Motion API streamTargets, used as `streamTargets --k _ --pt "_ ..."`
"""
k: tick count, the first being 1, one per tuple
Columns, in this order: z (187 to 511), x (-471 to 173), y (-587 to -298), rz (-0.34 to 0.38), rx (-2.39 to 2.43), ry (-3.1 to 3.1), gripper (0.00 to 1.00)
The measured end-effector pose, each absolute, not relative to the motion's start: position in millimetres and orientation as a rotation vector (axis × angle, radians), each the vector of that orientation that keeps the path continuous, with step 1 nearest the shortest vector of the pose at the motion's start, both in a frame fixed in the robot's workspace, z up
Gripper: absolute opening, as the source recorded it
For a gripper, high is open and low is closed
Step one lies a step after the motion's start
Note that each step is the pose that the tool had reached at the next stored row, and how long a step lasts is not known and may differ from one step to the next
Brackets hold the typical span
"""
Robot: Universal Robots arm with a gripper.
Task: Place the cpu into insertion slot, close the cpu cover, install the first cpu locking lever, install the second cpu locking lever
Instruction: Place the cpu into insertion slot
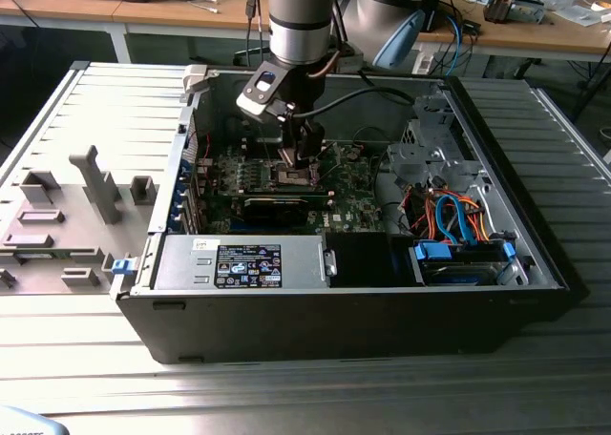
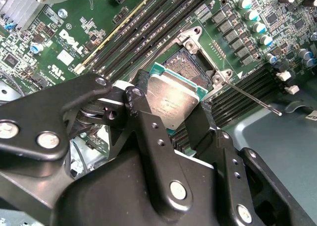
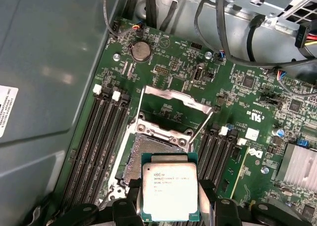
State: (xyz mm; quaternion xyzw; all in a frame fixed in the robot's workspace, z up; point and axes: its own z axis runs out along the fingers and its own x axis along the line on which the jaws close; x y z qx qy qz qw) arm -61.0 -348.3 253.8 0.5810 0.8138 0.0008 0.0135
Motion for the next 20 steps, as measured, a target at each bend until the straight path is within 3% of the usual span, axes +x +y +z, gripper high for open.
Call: streamTargets --k 20 --pt "253.6 -61.0 -348.3 0.002 1.857 2.500 0.55"
